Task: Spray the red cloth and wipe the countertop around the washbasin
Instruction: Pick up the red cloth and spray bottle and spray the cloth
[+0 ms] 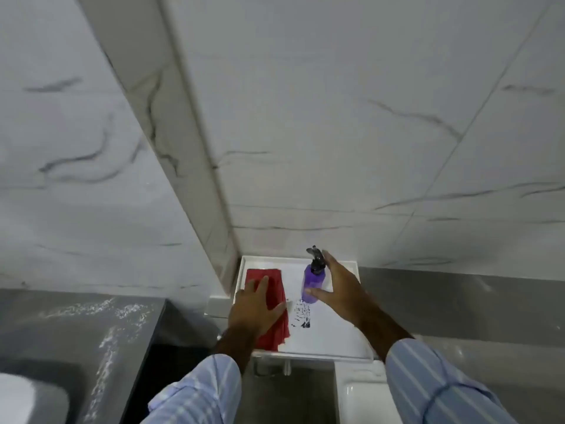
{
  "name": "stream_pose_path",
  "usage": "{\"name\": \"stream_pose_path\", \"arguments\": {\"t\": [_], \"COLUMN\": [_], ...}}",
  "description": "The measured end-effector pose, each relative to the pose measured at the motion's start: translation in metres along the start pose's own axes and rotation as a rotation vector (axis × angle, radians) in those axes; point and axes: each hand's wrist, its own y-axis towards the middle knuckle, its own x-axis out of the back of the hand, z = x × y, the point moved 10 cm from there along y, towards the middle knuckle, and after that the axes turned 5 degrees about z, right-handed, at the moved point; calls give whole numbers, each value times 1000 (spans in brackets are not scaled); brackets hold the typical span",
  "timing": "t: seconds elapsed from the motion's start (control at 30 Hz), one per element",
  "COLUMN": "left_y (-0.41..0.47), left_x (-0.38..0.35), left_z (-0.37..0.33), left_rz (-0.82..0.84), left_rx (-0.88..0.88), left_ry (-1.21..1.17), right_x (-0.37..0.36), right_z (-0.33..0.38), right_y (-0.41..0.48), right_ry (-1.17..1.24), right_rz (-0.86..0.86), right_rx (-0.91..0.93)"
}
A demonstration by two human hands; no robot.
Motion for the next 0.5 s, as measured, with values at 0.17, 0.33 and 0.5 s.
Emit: {"name": "stream_pose_path", "arguments": {"t": [0.17, 0.33, 0.5], "left_y": [22, 38, 44], "left_x": [-38, -52, -32], "left_z": [13, 11, 14], "left_rz": [43, 33, -36], "left_rx": [170, 254, 257], "left_ry": [56, 97, -168], "right_x": [-17, -16, 8], "right_z": [-28, -38, -27], "right_y": [21, 27, 9], "right_ry": [141, 307, 528], "right_rz": [-141, -237, -331], "right_rx": [-46, -19, 6]}}
